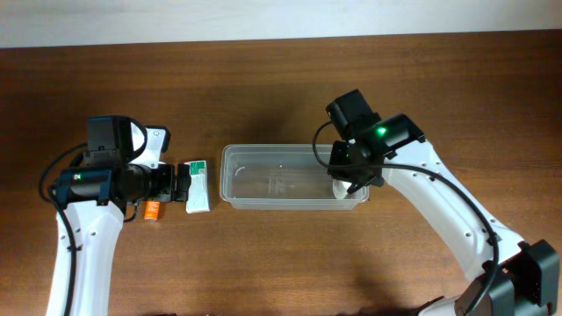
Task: Pack container
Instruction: 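Carry the white spray bottle into the container's right end and release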
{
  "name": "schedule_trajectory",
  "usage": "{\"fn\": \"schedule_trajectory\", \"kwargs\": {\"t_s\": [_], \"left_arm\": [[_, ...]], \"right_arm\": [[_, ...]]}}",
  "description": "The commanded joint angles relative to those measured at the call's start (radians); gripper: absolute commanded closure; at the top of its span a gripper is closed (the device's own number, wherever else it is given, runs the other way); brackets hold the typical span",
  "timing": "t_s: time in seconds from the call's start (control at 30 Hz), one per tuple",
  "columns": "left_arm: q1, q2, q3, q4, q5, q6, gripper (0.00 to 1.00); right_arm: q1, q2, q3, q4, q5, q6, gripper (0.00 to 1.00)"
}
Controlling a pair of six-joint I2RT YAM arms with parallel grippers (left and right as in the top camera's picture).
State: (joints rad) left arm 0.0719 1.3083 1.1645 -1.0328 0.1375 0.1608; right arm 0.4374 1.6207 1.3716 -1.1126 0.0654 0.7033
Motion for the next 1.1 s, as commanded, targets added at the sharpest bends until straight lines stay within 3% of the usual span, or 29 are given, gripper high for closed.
{"fn": "schedule_trajectory", "kwargs": {"t_s": [0.0, 0.83, 1.07], "left_arm": [[-0.004, 0.006, 0.016, -0.001, -0.004, 0.013, 0.00], [-0.004, 0.006, 0.016, -0.001, -0.004, 0.013, 0.00], [-0.004, 0.006, 0.016, -0.001, -0.004, 0.013, 0.00]], "right_arm": [[-0.001, -0.010, -0.012, 0.010, 0.098, 0.011, 0.96], [-0.027, -0.009, -0.012, 0.095, 0.089, 0.012, 0.96], [-0.026, -0.009, -0.012, -0.009, 0.044, 0.013, 0.96]]}}
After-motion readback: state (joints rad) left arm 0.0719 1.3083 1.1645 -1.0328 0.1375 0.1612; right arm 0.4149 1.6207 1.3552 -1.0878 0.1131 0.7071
